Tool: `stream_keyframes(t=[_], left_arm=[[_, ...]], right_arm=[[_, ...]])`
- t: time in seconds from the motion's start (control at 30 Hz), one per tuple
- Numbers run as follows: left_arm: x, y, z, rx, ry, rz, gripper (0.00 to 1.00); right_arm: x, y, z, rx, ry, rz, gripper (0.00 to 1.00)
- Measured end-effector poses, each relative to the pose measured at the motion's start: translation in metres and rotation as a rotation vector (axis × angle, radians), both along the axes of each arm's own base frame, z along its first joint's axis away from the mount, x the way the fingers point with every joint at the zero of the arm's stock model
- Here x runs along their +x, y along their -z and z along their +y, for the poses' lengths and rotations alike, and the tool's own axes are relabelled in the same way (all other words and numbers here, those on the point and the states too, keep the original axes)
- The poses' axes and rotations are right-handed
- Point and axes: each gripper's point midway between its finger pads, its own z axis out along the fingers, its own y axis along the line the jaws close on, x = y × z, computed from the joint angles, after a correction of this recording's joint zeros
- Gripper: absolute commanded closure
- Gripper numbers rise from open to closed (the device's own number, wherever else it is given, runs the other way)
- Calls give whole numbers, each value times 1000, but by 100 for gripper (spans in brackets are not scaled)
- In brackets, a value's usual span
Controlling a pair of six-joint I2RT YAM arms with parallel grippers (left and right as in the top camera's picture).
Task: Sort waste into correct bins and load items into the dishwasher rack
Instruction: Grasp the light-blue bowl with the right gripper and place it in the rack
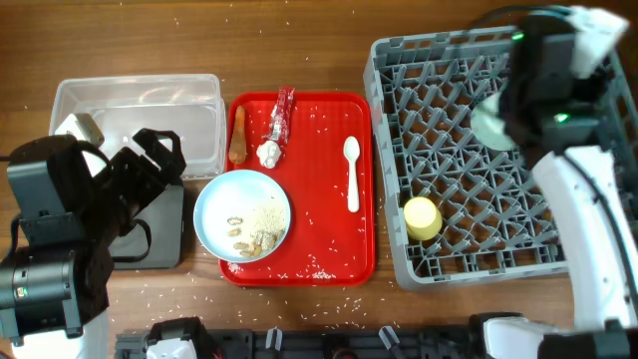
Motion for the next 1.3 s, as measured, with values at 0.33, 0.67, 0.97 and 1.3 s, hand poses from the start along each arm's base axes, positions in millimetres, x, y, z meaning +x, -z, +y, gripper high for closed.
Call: stream_keyframes(t=[0.33, 0.67, 0.97, 1.3], left_arm=[[0, 0, 0, 0, 0, 0, 0], [0, 0, 0, 0, 0, 0, 0], [0, 0, 0, 0, 0, 0, 0], [0, 0, 0, 0, 0, 1, 0]], right_arm=[[42, 113, 3, -162, 52, 356, 96], [19, 106, -90, -250, 299, 399, 96], [-17, 120, -155, -228, 429, 510, 96], [40, 165, -59, -311, 138, 674, 9]])
